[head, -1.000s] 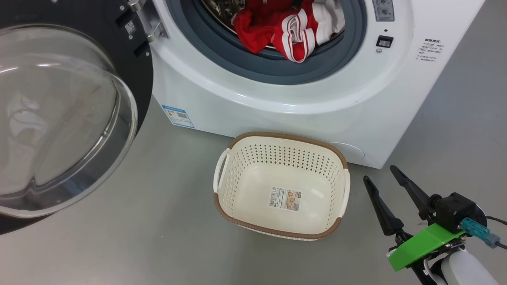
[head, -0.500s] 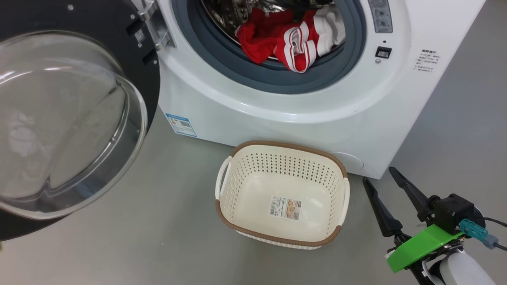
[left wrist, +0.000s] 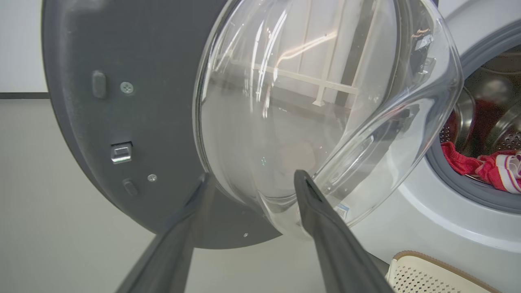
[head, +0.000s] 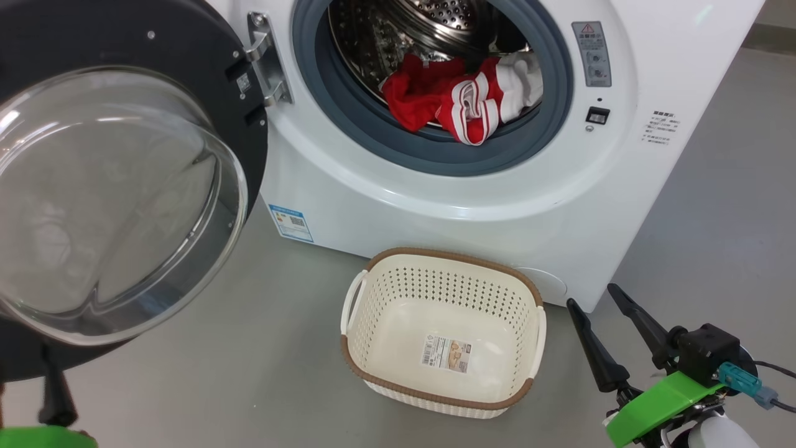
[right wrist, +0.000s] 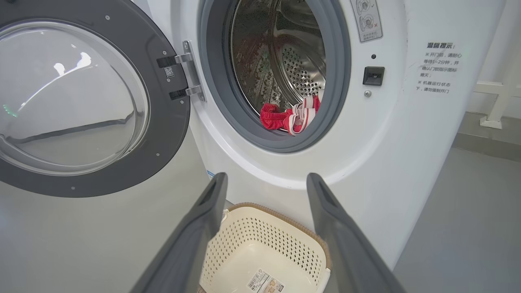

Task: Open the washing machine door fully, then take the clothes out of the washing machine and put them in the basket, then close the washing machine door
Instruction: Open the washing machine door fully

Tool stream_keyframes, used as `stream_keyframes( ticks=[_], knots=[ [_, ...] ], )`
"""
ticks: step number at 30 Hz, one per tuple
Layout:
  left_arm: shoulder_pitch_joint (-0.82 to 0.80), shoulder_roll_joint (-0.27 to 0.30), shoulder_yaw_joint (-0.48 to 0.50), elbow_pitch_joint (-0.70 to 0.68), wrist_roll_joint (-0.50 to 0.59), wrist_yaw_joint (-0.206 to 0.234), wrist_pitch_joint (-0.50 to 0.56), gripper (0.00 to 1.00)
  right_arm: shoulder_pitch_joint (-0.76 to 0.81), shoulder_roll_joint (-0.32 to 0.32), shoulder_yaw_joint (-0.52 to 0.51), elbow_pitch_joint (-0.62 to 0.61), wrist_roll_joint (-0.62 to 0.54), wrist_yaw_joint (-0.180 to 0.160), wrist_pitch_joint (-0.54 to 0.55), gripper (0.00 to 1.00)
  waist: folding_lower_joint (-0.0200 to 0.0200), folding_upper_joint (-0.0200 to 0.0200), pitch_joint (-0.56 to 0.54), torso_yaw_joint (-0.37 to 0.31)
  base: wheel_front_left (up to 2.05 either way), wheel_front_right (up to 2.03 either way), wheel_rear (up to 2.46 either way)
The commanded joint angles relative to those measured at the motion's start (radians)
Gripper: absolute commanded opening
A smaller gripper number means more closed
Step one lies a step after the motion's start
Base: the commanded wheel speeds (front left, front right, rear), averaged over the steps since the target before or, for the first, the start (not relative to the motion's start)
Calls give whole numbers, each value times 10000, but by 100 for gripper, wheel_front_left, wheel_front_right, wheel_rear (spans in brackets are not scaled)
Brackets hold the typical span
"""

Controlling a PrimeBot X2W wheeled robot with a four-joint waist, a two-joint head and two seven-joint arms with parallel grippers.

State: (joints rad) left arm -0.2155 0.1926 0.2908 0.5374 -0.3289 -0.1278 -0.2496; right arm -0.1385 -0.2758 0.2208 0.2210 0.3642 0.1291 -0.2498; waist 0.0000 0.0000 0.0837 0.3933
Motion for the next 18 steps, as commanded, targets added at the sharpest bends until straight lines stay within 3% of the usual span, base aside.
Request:
stream_keyframes(
  ticks=[1, 7, 18],
  knots=[
    [285, 191, 86, -650, 0, -27, -122, 100, 148, -16, 163, -267, 50, 16, -120, 100, 0, 0, -111, -56, 0, 0, 0],
    [1071, -246, -511, -1601, -67, -28, -122, 100, 254, 4, 37, -358, 28, 16, -120, 100, 0, 0, -107, -321, 0, 0, 0],
    [1484, -287, -1586, -2669, -329, -28, -122, 100, 190, 85, -195, -493, -82, 16, -120, 100, 0, 0, 102, -1162, 0, 0, 0]
  ],
)
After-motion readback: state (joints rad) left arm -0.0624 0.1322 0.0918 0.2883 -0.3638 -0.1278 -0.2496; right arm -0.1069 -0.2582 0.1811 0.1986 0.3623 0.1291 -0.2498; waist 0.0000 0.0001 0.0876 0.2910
